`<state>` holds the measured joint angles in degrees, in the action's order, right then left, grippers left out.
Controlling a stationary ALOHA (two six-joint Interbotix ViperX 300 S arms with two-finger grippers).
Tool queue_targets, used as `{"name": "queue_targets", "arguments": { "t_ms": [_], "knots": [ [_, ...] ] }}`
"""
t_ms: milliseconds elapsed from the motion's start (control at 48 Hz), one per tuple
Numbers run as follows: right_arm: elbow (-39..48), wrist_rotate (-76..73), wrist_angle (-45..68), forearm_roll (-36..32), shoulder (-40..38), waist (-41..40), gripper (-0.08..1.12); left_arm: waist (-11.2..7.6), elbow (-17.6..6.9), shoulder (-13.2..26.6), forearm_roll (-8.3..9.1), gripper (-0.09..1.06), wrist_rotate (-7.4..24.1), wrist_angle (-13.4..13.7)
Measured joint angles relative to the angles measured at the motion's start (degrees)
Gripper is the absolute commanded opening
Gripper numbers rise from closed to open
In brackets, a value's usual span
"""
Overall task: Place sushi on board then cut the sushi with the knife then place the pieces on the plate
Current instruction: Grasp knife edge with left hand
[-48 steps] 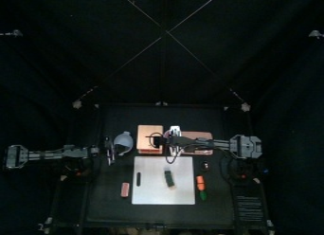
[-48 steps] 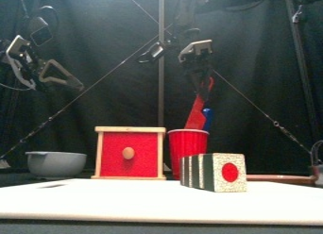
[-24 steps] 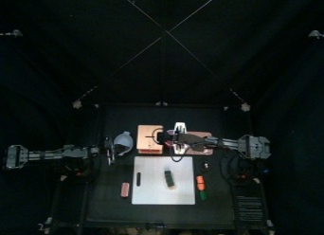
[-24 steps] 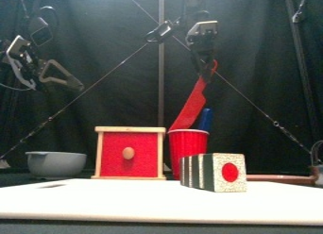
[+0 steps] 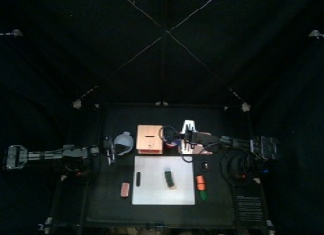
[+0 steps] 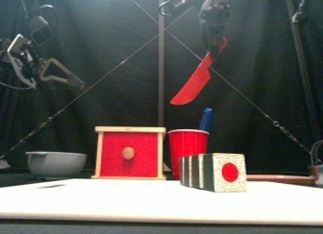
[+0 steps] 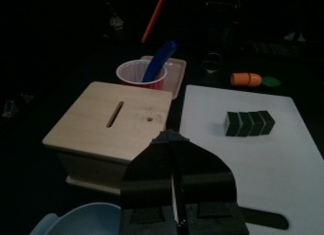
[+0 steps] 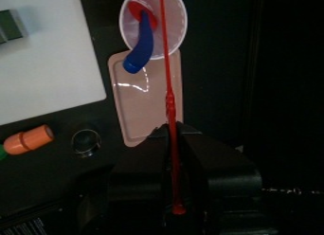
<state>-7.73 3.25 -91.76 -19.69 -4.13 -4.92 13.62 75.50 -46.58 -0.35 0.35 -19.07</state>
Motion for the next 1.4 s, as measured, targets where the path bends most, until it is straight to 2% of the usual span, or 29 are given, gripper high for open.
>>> {"name": "queue_targets", "arguments": {
  "t_ms": [417, 667, 875, 1000, 1083, 1292, 1396],
  "knots": [
    [1.93, -6.86, -0.09, -0.97, -8.0, 6.5, 0.5, 0.0, -0.09, -1.67, 0.0, -0.01, 0.0, -0.09],
    [11.25, -15.56, 7.47, -1.67, -15.03, 11.34, 0.5, -0.09, -1.49, -1.76, 0.0, -0.01, -0.18, -0.09],
    [21.01, -23.91, 16.87, -1.58, -23.47, 13.62, 0.5, -0.44, -4.04, -1.76, 0.09, 0.0, -0.09, -0.18],
    [28.13, -25.75, 24.17, 0.0, -25.84, 14.24, 0.5, -2.29, -5.8, -1.85, 0.62, 0.05, -0.09, -0.18],
    [32.78, -26.19, 31.2, 0.97, -26.98, 14.41, 0.5, -4.83, -6.59, -1.67, 0.97, 0.12, -0.09, -0.09],
    [41.13, -28.21, 47.29, 1.41, -28.92, 14.06, 0.5, -10.72, -7.73, -0.44, 1.14, 0.44, -0.09, -0.18],
    [44.47, -29.36, 53.61, 1.58, -29.09, 13.8, 0.5, -12.66, -8.61, 0.79, 1.14, 0.66, -0.09, -0.18]
  ]
}}
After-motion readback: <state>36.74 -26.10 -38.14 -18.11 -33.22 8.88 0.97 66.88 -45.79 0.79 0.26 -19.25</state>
